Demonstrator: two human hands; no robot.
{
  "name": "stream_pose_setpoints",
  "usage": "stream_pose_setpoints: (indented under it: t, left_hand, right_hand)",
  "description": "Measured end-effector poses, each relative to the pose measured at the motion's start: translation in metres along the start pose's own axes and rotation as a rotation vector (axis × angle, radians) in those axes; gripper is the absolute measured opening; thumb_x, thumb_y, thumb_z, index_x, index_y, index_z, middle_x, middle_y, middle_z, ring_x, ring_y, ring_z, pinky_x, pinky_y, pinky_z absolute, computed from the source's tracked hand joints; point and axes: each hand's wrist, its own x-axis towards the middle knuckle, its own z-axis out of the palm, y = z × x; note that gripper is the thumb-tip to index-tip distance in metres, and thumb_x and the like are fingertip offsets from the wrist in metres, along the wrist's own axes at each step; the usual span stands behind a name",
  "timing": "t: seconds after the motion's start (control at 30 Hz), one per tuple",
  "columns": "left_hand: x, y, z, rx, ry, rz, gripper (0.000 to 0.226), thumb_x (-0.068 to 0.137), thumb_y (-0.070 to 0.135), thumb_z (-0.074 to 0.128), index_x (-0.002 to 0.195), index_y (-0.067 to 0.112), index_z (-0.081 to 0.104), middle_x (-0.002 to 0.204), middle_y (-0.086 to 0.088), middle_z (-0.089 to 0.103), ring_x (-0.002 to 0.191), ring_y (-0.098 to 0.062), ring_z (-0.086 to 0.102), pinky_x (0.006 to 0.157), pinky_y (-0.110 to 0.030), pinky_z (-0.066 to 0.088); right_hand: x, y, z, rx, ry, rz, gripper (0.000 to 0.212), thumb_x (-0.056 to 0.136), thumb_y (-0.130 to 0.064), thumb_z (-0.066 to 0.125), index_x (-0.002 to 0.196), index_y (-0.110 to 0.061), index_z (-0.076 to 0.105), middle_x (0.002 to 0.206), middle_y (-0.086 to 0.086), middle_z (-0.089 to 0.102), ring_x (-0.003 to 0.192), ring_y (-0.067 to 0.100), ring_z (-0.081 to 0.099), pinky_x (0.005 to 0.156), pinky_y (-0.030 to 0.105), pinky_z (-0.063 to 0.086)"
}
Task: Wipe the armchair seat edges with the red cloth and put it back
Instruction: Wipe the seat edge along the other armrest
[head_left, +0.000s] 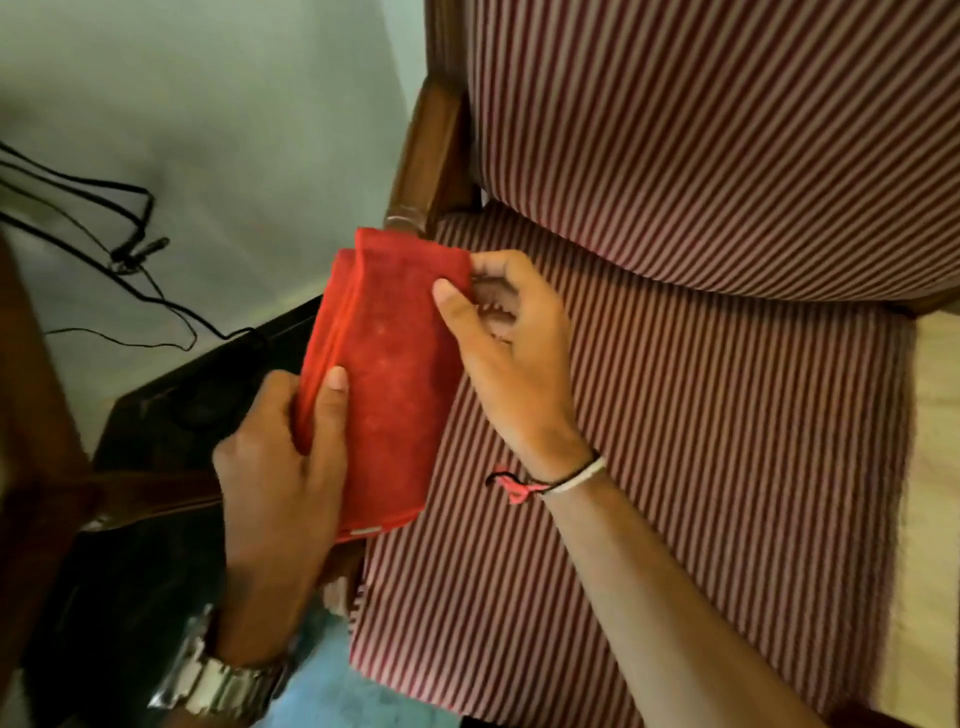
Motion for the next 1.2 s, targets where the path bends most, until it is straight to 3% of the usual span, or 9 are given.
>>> stream_pose_setpoints:
  t: [0.1,0.17,0.27,0.4,0.5,0.57,0.7,1.03,1.2]
  left_hand:
    - [0.017,-0.030,-0.001,0.151,-0.085,-0.082,0.042,0.101,0.054,0.037,0.087,0.017,0.050,0.067,0.004,0.054,0.057,-0.003,0.058,0.050,-0.012,0.038]
    - [0.021,-0.048,0.004,0.238,-0.176,-0.170,0.046,0.099,0.060,0.032,0.095,0.018,0.050,0.080,-0.001,0.059,0.067,-0.016,0.062,0.057,-0.027,0.044]
    - [0.019,-0.059,0.010,0.307,-0.202,-0.184,0.046,0.100,0.058,0.030,0.114,0.019,0.049,0.105,-0.006,0.058,0.089,-0.024,0.062,0.066,-0.031,0.042]
    - [0.019,-0.050,0.006,0.361,-0.119,0.057,0.053,0.105,0.045,0.034,0.144,0.010,0.038,0.143,-0.019,0.045,0.128,-0.034,0.047,0.099,-0.049,0.046]
    - [0.021,-0.035,0.000,0.410,-0.137,0.276,0.055,0.106,0.038,0.033,0.152,0.009,0.032,0.157,-0.021,0.033,0.143,-0.036,0.036,0.113,-0.049,0.033]
    - [0.028,-0.033,0.025,0.456,-0.260,0.368,0.059,0.106,0.036,0.031,0.157,0.007,0.025,0.164,-0.023,0.022,0.150,-0.038,0.027,0.119,-0.050,0.025]
    - [0.035,-0.041,0.041,0.563,-0.383,0.384,0.065,0.106,0.035,0.028,0.160,0.003,0.009,0.168,-0.022,0.005,0.156,-0.034,0.008,0.125,-0.050,0.017]
    - [0.123,-0.005,0.093,0.470,-0.316,0.446,0.063,0.108,0.031,0.028,0.161,0.011,0.000,0.170,-0.016,-0.001,0.158,-0.030,0.001,0.127,-0.051,0.017]
    - [0.047,-0.043,0.059,0.493,-0.350,0.410,0.061,0.108,0.032,0.025,0.161,0.011,0.005,0.170,-0.014,0.002,0.157,-0.027,0.004,0.122,-0.047,0.024]
  right_hand:
    - [0.010,0.011,0.030,-0.074,-0.069,0.091,0.015,0.097,-0.011,0.068,0.109,-0.002,0.067,0.092,-0.003,0.069,0.083,0.006,0.070,0.069,0.020,0.062]
    - [0.013,0.025,0.037,-0.132,-0.151,0.168,0.024,0.099,-0.016,0.066,0.119,-0.003,0.066,0.097,-0.002,0.069,0.091,0.013,0.073,0.074,0.026,0.065]
    - [0.009,0.051,0.027,-0.240,-0.155,0.146,0.040,0.102,-0.030,0.060,0.136,-0.009,0.059,0.118,0.002,0.070,0.100,0.003,0.069,0.085,0.012,0.059]
    - [-0.008,0.106,-0.010,-0.766,-0.070,-0.125,0.050,0.106,-0.040,0.047,0.146,-0.011,0.050,0.146,0.010,0.057,0.136,0.018,0.055,0.114,0.031,0.046]
    - [-0.037,0.155,-0.029,-1.197,-0.302,-0.203,0.063,0.107,-0.046,0.042,0.158,-0.010,0.036,0.165,0.020,0.032,0.155,0.032,0.029,0.125,0.051,0.031]
    - [-0.049,0.195,-0.044,-1.348,-0.432,-0.148,0.071,0.106,-0.053,0.034,0.163,-0.013,0.021,0.171,0.018,0.012,0.160,0.031,0.011,0.129,0.053,0.020]
    - [-0.053,0.215,-0.041,-1.381,-0.418,-0.215,0.073,0.106,-0.057,0.026,0.164,-0.017,0.012,0.173,0.014,0.005,0.161,0.028,0.005,0.131,0.048,0.009]
    - [-0.050,0.219,-0.043,-1.406,-0.398,-0.215,0.072,0.105,-0.058,0.023,0.164,-0.018,0.013,0.173,0.013,0.008,0.161,0.026,0.005,0.131,0.047,0.010]
    - [-0.050,0.221,-0.045,-1.415,-0.389,-0.231,0.073,0.105,-0.058,0.027,0.164,-0.017,0.013,0.173,0.013,0.008,0.161,0.026,0.007,0.131,0.047,0.010]
